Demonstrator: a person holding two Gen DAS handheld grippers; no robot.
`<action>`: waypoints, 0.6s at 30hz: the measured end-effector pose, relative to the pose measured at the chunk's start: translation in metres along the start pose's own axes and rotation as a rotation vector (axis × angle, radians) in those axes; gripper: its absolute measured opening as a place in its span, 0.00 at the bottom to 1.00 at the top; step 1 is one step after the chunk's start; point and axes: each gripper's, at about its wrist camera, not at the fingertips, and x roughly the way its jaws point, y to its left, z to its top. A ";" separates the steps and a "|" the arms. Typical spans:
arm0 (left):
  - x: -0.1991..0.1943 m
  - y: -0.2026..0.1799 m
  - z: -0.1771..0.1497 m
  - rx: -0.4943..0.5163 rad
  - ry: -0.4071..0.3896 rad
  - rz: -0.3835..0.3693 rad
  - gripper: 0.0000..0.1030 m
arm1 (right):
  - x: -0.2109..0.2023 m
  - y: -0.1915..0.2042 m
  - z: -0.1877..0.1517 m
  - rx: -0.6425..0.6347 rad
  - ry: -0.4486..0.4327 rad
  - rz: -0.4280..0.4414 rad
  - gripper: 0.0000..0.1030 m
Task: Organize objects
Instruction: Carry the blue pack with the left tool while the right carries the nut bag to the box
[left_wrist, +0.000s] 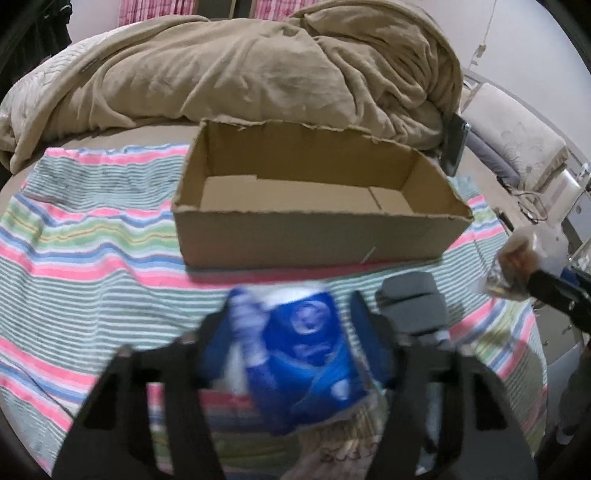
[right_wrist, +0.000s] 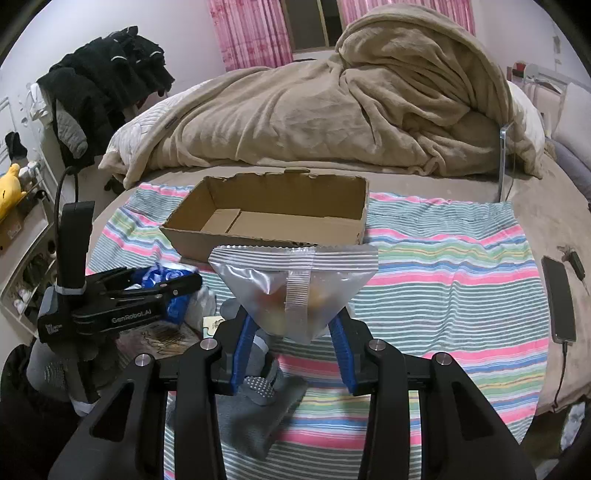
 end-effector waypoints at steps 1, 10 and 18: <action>-0.001 0.000 -0.001 0.001 -0.003 0.001 0.48 | 0.000 0.000 0.001 0.000 -0.001 0.000 0.40; -0.029 -0.009 -0.008 0.064 -0.057 0.017 0.28 | -0.003 -0.001 0.005 0.002 -0.013 0.006 0.40; -0.049 -0.020 0.002 0.106 -0.104 -0.004 0.13 | -0.010 0.002 0.014 -0.014 -0.037 0.004 0.40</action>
